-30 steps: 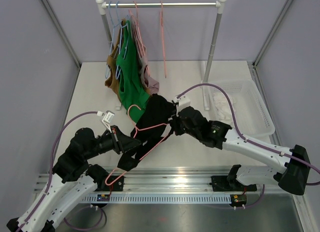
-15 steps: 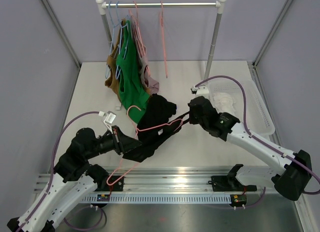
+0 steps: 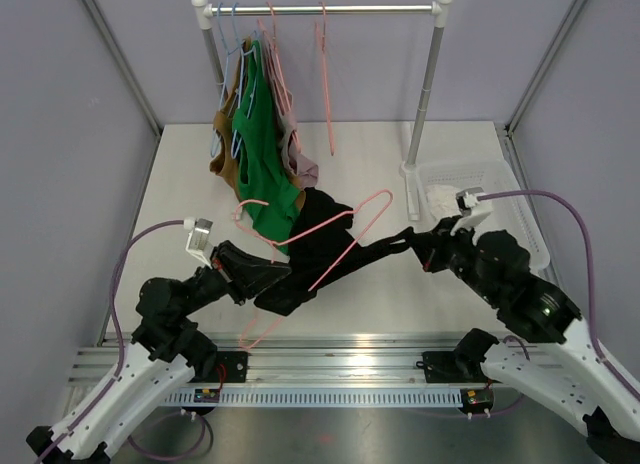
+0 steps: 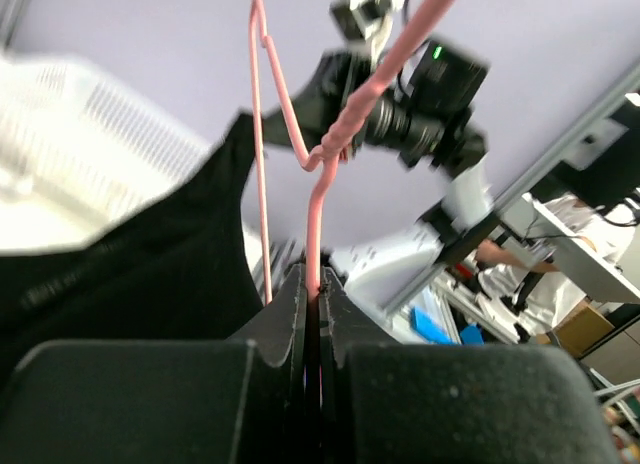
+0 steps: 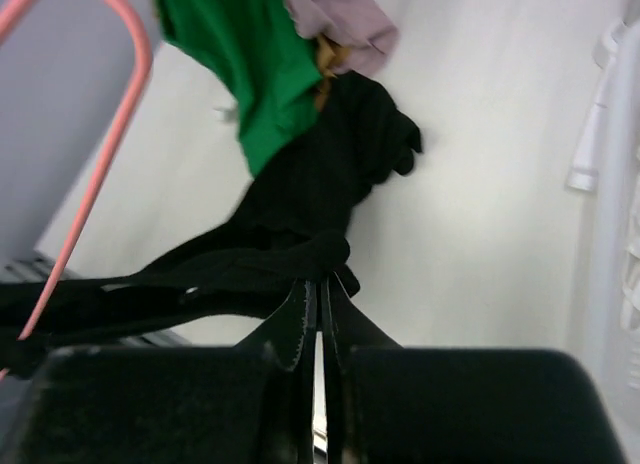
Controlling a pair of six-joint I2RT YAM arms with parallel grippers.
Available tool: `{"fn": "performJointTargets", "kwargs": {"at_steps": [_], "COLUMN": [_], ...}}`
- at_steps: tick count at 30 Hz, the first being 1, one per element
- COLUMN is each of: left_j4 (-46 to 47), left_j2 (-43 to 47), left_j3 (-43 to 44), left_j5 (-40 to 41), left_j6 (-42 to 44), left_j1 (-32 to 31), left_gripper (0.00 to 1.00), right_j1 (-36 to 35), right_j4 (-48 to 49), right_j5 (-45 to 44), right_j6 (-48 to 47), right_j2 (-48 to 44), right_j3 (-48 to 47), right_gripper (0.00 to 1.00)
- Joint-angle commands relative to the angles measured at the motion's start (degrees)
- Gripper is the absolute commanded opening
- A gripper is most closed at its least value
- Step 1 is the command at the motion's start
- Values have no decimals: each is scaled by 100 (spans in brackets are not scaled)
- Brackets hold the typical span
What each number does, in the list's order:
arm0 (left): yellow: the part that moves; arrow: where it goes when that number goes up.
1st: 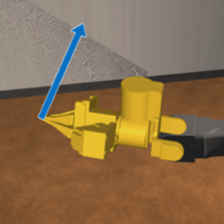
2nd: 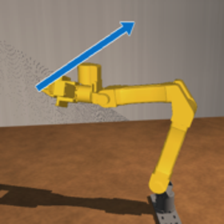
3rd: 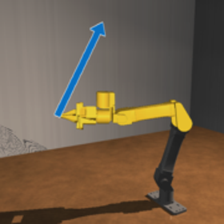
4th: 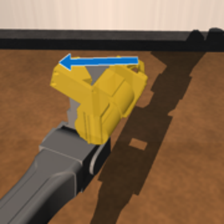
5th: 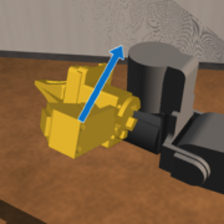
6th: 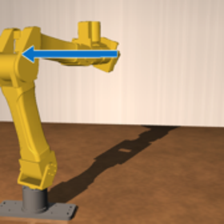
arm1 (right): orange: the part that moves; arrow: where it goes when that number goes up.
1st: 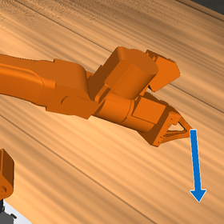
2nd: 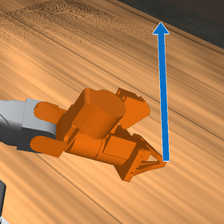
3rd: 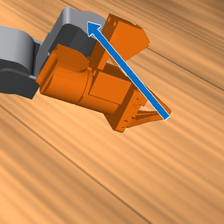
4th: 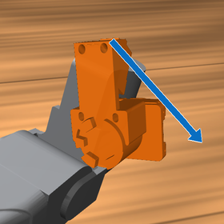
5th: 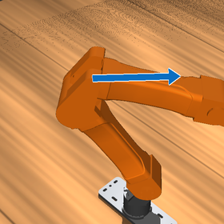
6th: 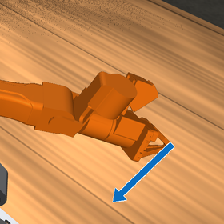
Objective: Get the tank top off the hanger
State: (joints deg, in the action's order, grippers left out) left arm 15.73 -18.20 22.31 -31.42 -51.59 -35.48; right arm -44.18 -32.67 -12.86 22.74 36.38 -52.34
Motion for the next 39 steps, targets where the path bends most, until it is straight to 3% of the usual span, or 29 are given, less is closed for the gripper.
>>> {"fn": "performJointTargets", "kwargs": {"at_steps": [1, 5, 8, 13, 17, 24, 29, 34, 39], "left_j4": [2696, 4241, 4666, 4632, 4589, 2788, 742, -892, -1554], "left_j2": [-183, -1008, -1762, -2670, -3277, -3226, -3015, -2936, -2724], "left_j3": [-244, -140, 403, 1416, 2171, 3052, 3612, 3886, 4026], "left_j5": [425, 751, 795, 1041, 1365, 3420, 4441, 5022, 5488], "left_j6": [-141, 166, 632, 2097, 2645, 3269, 3243, 3015, 2901], "left_j1": [-134, -371, -687, -1468, -1646, -1716, -1716, -1716, -1716], "left_gripper": [0, 0, 0, 0, 0, 0, 0, 0, 0], "right_j1": [41, 41, 41, 42, 41, 41, 41, 41, 41], "right_j4": [-21, -64, -240, -311, -486, -1443, -1796, -1296, -417], "right_j5": [1160, 1795, 1928, 2279, 2043, 1989, 1813, 1945, 1842], "right_j6": [-51, -59, -103, -121, -130, -121, -226, -174, -7], "right_j2": [-508, -685, -580, -562, -825, -1010, -765, -265, 219], "right_j3": [4, -127, -268, -303, -461, -1690, -2096, -1412, -612], "right_gripper": [0, 0, 0, 0, 0, 0, 0, 0, 1]}}
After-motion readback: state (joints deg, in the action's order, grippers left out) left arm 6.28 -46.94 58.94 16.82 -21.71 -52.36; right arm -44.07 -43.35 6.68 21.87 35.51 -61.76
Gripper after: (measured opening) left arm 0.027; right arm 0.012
